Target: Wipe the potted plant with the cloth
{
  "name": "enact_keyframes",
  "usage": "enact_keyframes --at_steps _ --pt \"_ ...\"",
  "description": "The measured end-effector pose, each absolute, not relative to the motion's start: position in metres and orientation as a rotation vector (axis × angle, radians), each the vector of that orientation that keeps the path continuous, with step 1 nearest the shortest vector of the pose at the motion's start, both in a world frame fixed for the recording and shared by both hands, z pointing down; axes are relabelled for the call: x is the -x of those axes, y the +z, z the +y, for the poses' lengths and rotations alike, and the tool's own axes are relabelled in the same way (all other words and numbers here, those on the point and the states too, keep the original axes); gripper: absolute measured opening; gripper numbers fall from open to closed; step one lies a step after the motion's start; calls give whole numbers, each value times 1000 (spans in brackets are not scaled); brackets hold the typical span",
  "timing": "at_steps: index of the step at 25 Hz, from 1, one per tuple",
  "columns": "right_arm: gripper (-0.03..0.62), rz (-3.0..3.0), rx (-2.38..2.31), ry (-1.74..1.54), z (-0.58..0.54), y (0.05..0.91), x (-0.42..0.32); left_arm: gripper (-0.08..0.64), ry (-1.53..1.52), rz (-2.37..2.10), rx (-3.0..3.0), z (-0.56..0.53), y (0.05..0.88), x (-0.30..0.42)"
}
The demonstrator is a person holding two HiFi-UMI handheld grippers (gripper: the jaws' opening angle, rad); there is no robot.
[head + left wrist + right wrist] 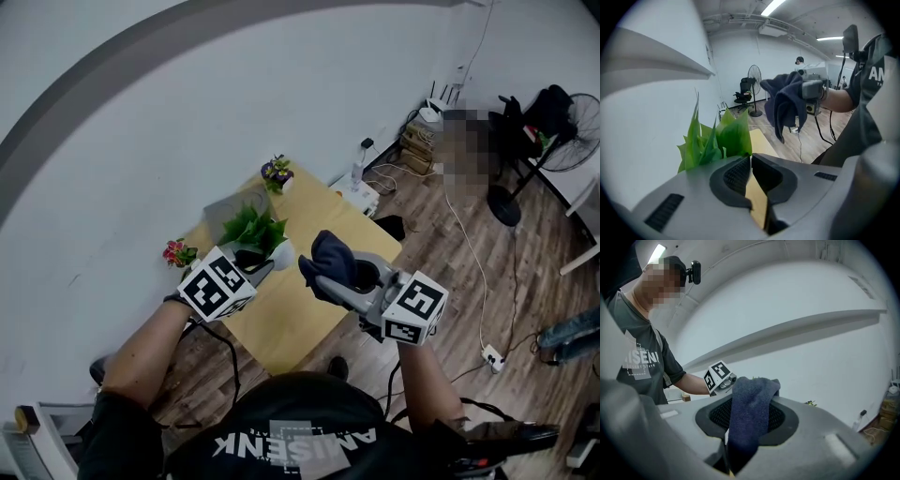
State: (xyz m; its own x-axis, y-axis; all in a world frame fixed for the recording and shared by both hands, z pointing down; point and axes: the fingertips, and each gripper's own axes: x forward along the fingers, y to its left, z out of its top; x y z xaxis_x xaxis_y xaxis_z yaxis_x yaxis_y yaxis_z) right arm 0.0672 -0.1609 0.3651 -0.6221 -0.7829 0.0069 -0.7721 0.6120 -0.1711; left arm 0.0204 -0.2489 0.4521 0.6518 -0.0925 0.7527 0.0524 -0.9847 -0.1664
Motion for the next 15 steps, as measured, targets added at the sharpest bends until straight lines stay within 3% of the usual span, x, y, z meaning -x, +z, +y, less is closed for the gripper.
enact_keyframes --at_steps 15 --pt "127 2645 1458 -357 -155 394 -94 18 -1423 -97 2202 -265 570 -16"
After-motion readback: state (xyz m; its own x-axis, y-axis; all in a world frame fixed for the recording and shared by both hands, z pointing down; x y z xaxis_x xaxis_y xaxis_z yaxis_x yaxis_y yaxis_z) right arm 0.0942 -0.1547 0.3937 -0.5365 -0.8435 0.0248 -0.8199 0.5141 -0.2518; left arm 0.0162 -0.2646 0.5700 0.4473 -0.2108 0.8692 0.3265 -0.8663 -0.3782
